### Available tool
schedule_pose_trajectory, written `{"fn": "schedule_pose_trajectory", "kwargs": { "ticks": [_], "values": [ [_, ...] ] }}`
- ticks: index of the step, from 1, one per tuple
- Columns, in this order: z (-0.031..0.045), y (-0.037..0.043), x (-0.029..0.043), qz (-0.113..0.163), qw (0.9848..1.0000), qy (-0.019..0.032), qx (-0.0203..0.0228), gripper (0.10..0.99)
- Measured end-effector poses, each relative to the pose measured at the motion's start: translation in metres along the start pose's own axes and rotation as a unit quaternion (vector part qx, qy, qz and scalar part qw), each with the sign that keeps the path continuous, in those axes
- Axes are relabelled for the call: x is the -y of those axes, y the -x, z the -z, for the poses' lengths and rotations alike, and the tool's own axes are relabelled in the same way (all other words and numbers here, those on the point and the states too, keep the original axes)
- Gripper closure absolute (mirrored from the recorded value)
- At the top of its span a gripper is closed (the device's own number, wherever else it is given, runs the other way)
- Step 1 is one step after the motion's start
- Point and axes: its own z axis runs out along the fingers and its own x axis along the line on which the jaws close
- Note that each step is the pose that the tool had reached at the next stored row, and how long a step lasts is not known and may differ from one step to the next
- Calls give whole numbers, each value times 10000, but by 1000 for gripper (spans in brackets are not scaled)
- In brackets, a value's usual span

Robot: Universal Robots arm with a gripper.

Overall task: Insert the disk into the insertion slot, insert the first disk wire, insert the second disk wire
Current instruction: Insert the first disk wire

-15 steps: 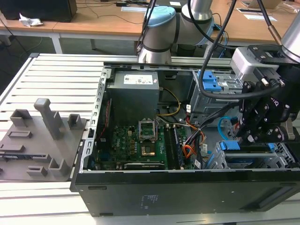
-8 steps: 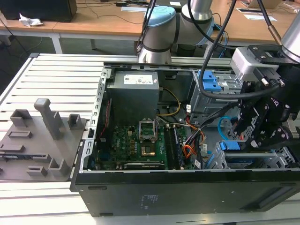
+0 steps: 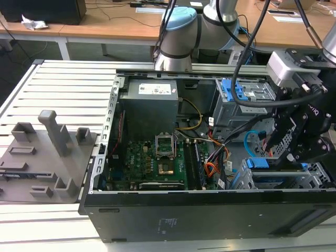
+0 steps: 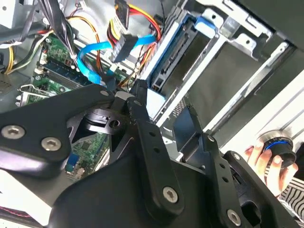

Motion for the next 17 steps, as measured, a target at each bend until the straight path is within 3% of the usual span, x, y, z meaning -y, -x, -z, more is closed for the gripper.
{"fn": "schedule_pose_trajectory", "kwargs": {
  "ticks": [8, 17],
  "values": [
    [5, 224, 93, 0, 10000, 0, -2, 592],
    [6, 409, 94, 0, 10000, 0, -3, 592]
  ]
}}
